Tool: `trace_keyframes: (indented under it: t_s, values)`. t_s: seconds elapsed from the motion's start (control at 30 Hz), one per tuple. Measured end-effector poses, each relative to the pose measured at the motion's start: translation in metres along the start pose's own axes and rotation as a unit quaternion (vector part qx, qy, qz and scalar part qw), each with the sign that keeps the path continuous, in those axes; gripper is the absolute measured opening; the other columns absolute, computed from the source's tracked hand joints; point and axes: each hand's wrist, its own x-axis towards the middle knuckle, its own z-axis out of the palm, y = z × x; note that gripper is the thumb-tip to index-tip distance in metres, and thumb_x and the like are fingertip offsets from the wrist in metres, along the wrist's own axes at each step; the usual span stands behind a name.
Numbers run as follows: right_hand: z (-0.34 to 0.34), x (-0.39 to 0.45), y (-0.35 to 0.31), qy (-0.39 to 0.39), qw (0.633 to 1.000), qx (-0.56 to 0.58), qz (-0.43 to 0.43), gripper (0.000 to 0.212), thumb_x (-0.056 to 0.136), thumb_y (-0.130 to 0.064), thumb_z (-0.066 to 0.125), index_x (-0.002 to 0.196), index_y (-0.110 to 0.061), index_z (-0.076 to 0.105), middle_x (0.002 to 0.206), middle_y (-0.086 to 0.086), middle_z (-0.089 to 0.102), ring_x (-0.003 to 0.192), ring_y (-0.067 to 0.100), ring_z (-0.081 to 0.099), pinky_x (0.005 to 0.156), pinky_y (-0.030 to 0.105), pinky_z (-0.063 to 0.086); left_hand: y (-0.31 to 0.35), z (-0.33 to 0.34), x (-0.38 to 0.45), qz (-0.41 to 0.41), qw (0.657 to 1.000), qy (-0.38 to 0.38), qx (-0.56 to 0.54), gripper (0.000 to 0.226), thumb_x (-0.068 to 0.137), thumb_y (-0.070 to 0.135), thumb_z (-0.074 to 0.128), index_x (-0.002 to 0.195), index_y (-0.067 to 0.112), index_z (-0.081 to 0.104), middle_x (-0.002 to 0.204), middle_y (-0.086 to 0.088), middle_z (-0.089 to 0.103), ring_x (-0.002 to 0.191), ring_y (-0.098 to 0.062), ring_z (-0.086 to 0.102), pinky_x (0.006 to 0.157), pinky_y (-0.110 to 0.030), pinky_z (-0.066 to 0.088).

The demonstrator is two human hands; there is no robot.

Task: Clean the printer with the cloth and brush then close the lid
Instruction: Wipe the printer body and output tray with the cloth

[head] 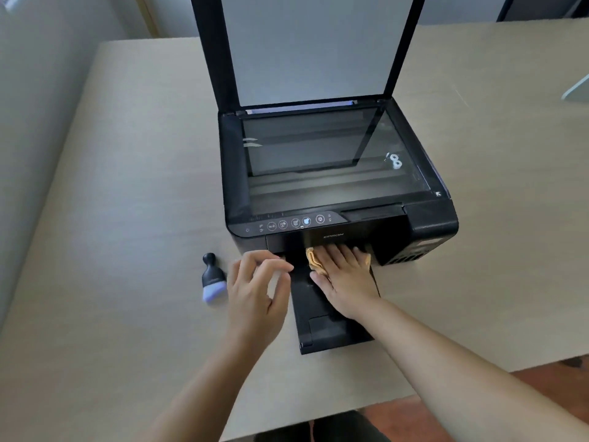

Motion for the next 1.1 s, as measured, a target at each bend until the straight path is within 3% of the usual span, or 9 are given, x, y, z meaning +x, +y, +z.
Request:
trace_keyframes:
  t_s: [0.1, 0.2, 0.27, 0.37, 0.47, 0.7, 0.87, 1.0, 1.1]
  values:
    - [-0.001, -0.005, -0.005, -0.036, 0.993, 0.007, -0.111, 0.058, 0.095, -0.053, 0.017, 0.150, -0.033, 0.021, 0.160, -0.006, 0.014, 0.147, 0.019, 0.007, 0.116, 0.039, -0.002, -0.010, 0.017, -0.025, -0.177, 0.978, -0.043, -0.102, 0.016, 0.090, 0.014, 0.055, 0.091, 0.026, 0.065, 0.100, 0.012, 0.053, 0.096, -0.004, 0.053, 0.076, -0.025, 0.042]
    - [0.002, -0.026, 0.019, -0.080, 0.970, 0.056, -0.221, 0.056, 0.096, -0.049, 0.022, 0.149, -0.032, 0.025, 0.158, -0.014, 0.004, 0.143, 0.008, -0.005, 0.116, 0.036, -0.008, -0.009, 0.031, -0.044, -0.355, 0.912, -0.097, -0.179, 0.015, 0.094, 0.019, 0.052, 0.105, 0.027, 0.058, 0.109, 0.007, 0.056, 0.102, -0.013, 0.057, 0.080, -0.027, 0.044]
    - [0.004, -0.036, 0.049, -0.066, 0.972, 0.055, -0.220, 0.058, 0.094, -0.046, 0.022, 0.147, -0.026, 0.032, 0.156, -0.011, 0.006, 0.144, 0.015, 0.000, 0.118, 0.043, 0.002, -0.005, 0.041, -0.056, -0.426, 0.860, -0.143, -0.243, 0.023, 0.096, 0.029, 0.050, 0.119, 0.027, 0.051, 0.117, 0.005, 0.057, 0.111, -0.016, 0.055, 0.091, -0.031, 0.044]
    - [-0.001, -0.018, 0.062, -0.024, 0.991, 0.050, -0.120, 0.063, 0.093, -0.043, 0.018, 0.144, -0.013, 0.040, 0.157, 0.000, 0.021, 0.143, 0.032, 0.022, 0.115, 0.050, 0.013, -0.001, 0.054, -0.071, -0.490, 0.793, -0.158, -0.326, 0.044, 0.087, 0.049, 0.048, 0.128, 0.035, 0.047, 0.130, 0.006, 0.055, 0.121, -0.015, 0.052, 0.107, -0.043, 0.041]
    - [-0.002, 0.009, 0.021, -0.013, 0.995, 0.028, -0.093, 0.069, 0.091, -0.044, 0.010, 0.146, -0.010, 0.035, 0.153, 0.007, 0.034, 0.138, 0.033, 0.031, 0.117, 0.046, 0.011, 0.012, 0.060, -0.081, -0.513, 0.777, -0.143, -0.337, 0.037, 0.092, 0.052, 0.042, 0.123, 0.035, 0.056, 0.125, 0.008, 0.062, 0.119, -0.014, 0.055, 0.107, -0.043, 0.040]
    - [0.006, -0.011, -0.014, -0.101, 0.943, 0.056, -0.311, 0.050, 0.102, -0.038, 0.031, 0.149, -0.025, 0.028, 0.159, -0.007, 0.018, 0.147, 0.021, 0.011, 0.117, 0.039, 0.001, 0.014, 0.064, -0.093, -0.579, 0.661, -0.001, -0.477, 0.064, 0.096, 0.062, 0.016, 0.109, 0.019, 0.062, 0.102, -0.006, 0.073, 0.100, -0.023, 0.065, 0.078, -0.037, 0.050]
    - [0.005, -0.055, 0.041, -0.152, 0.894, 0.066, -0.417, 0.048, 0.102, -0.039, 0.030, 0.149, -0.028, 0.028, 0.156, -0.013, 0.020, 0.145, 0.009, 0.007, 0.118, 0.031, -0.002, 0.011, 0.065, -0.099, -0.591, 0.654, 0.022, -0.472, 0.072, 0.090, 0.071, 0.014, 0.123, 0.022, 0.056, 0.114, -0.018, 0.067, 0.102, -0.031, 0.064, 0.078, -0.041, 0.048]
    - [-0.005, -0.012, 0.047, -0.079, 0.958, 0.072, -0.266, 0.058, 0.098, -0.046, 0.021, 0.148, -0.020, 0.030, 0.157, -0.004, 0.023, 0.146, 0.023, 0.016, 0.120, 0.040, 0.006, 0.015, 0.069, -0.098, -0.586, 0.671, 0.030, -0.453, 0.069, 0.093, 0.068, 0.014, 0.129, 0.024, 0.052, 0.107, -0.018, 0.070, 0.105, -0.031, 0.063, 0.091, -0.045, 0.043]
    - [0.000, -0.003, 0.011, -0.022, 0.979, 0.062, -0.192, 0.050, 0.101, -0.038, 0.027, 0.148, -0.022, 0.031, 0.158, -0.003, 0.022, 0.145, 0.027, 0.018, 0.117, 0.042, 0.004, 0.016, 0.070, -0.099, -0.576, 0.679, 0.038, -0.455, 0.067, 0.094, 0.066, 0.015, 0.127, 0.021, 0.053, 0.105, -0.019, 0.070, 0.103, -0.031, 0.065, 0.082, -0.042, 0.048]
